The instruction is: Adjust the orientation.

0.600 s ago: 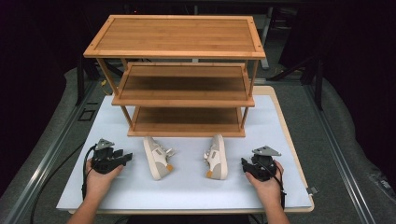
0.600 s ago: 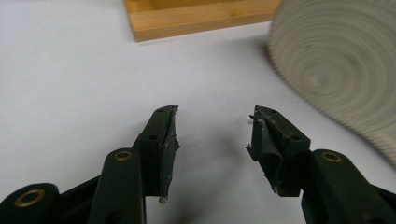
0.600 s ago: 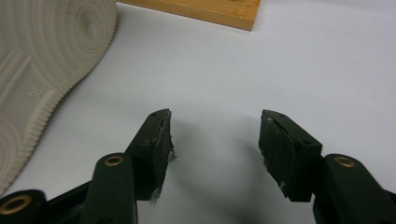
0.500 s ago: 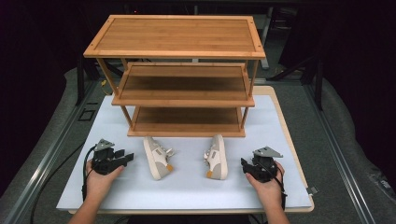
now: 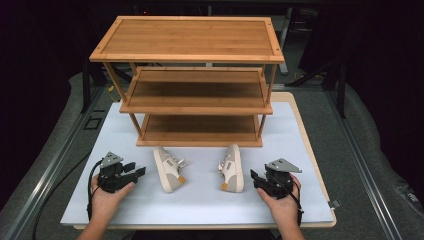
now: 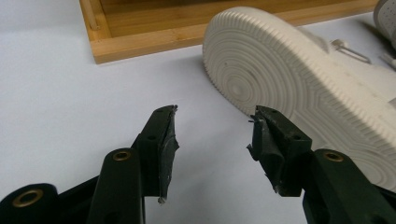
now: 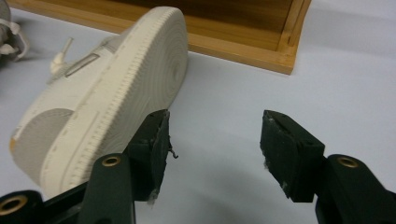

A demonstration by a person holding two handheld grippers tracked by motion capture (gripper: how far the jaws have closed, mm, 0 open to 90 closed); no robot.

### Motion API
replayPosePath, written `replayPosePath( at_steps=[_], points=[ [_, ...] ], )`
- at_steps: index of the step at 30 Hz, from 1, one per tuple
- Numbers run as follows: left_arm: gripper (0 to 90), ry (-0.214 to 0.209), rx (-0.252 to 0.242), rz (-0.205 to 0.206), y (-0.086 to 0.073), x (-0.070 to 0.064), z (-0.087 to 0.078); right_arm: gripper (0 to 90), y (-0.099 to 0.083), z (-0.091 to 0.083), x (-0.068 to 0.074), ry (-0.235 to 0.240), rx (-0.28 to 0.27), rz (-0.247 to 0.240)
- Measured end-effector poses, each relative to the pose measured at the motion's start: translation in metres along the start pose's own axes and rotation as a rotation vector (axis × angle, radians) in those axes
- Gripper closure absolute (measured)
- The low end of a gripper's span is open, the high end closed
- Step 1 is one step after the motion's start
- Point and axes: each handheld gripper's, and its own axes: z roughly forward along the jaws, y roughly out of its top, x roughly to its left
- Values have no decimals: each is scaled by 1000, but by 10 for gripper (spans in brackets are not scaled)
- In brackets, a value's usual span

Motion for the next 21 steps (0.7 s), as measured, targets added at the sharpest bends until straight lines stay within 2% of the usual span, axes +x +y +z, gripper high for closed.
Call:
replayPosePath(
  at_steps=[1, 5, 12, 16, 21],
  points=[
    [490, -7, -5, -8, 0, -2, -1, 422, 0, -1, 1, 1, -1, 0],
    [483, -31, -24, 11, 5, -13, -8, 422, -2, -5, 8, 13, -2, 7],
    [472, -29, -42, 33, 11, -26, -13, 423, 0, -5, 12, 10, -12, -5],
    [474, -39, -34, 30, 14, -30, -11, 423, 0, -3, 10, 19, -11, 2],
    [459, -35, -24, 45, 18, -41, -5, 422, 0, -2, 10, 25, -9, 4]
  ],
)
